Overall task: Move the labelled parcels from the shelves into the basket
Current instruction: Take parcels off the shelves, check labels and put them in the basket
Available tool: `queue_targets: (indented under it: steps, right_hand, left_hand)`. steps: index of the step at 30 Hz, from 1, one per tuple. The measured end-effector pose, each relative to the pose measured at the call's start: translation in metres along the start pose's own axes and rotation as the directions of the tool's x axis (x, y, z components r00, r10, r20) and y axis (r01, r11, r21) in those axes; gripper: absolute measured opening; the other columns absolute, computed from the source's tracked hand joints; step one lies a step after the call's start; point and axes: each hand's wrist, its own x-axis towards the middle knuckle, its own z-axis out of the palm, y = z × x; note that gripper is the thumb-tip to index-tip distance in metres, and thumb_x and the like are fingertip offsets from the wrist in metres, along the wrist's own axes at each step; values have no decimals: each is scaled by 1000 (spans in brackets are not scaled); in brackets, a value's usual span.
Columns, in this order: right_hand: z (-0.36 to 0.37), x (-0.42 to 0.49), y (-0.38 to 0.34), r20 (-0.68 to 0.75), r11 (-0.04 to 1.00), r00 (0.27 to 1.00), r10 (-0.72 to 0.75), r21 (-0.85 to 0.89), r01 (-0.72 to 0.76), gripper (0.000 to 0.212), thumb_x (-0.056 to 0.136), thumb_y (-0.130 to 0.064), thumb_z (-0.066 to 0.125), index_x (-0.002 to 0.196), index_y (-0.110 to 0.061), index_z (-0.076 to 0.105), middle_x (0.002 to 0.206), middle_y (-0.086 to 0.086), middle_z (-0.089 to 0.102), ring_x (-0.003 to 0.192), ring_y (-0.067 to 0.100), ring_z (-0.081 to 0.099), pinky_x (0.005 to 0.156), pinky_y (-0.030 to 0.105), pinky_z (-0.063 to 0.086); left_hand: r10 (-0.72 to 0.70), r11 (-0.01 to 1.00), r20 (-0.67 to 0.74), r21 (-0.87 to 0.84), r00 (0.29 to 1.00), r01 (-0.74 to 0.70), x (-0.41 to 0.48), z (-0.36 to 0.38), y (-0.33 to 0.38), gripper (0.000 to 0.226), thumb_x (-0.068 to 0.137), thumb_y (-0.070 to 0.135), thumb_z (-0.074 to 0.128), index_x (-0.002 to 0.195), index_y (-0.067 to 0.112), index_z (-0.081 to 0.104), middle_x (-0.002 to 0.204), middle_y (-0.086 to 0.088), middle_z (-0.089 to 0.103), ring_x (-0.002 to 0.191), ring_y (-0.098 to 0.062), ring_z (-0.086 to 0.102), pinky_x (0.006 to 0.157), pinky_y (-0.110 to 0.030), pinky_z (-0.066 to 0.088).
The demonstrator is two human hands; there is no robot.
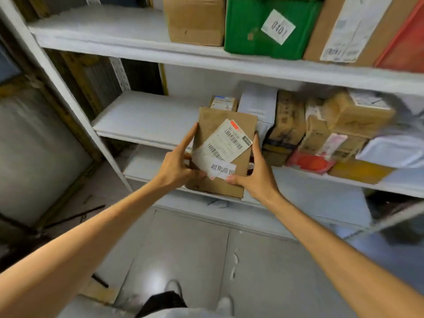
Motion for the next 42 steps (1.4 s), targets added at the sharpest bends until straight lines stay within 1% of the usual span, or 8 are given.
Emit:
queue_targets:
  steps: [4,9,15,20,23,27,34,42]
  right_hand:
    - [-50,-34,42,-131,995,987,95,-10,-97,130,63,-7,89,155,-28,0,128,-20,43,115,6,49,85,11,46]
    - [-109,-80,77,-302,982,937,175,-7,-186,128,63,-10,89,155,-31,2,134,-16,46,116,8,51,87,23,53]
    - [-172,-149,115,-586,934,739,333,99,-342,128,64,-14,89,154,-35,0,138,-16,45,119,8,49,89,18,49]
    - [-202,-220,123,-798,861,429,423,206,-465,118,73,-21,84,150,-40,-3,145,-5,46,121,15,51,93,27,47]
    - [-210,-266,121,-866,808,217,450,292,-511,123,71,-20,86,154,-35,-4,146,-2,45,123,19,51,95,32,49]
    - [-198,-331,111,-880,754,-106,463,454,-475,127,64,-17,90,150,-43,0,130,-6,56,110,19,61,82,26,56]
    - [-146,-437,81,-706,665,-592,389,660,-350,127,64,-8,88,155,-34,4,134,-9,51,116,16,55,84,32,56]
    - [-67,-525,50,-363,613,-892,270,779,-132,132,59,-7,89,154,-39,3,138,-14,45,121,14,50,98,45,50]
  left_hand:
    - [51,999,128,-26,991,-48,11,69,18,113,71,3,80,151,41,10,115,24,46,90,-2,59,76,-37,59]
    - [128,991,313,-78,941,-109,27,147,50,119,67,11,85,151,42,7,129,18,43,96,-14,62,75,-41,59]
    - [260,965,588,-131,766,-227,54,260,97,120,65,12,86,150,44,7,124,9,56,93,-22,65,73,-35,59]
    - [363,923,792,-232,492,-307,47,352,155,117,62,26,84,151,39,9,137,6,48,118,-19,54,92,-26,48]
    - [415,897,866,-338,280,-283,23,402,194,112,67,9,84,151,27,12,143,3,43,117,-21,53,75,-10,49]
    - [455,813,888,-442,-60,-378,-26,460,234,120,64,9,87,151,36,10,127,18,50,102,-16,60,81,-34,56]
    - [373,706,749,-612,-548,-356,-167,520,283,124,63,2,85,151,41,7,131,5,58,85,-7,63,73,-23,56]
    - [181,625,498,-724,-848,-292,-339,521,294,123,66,6,85,148,49,4,124,9,52,90,3,55,61,-7,48]
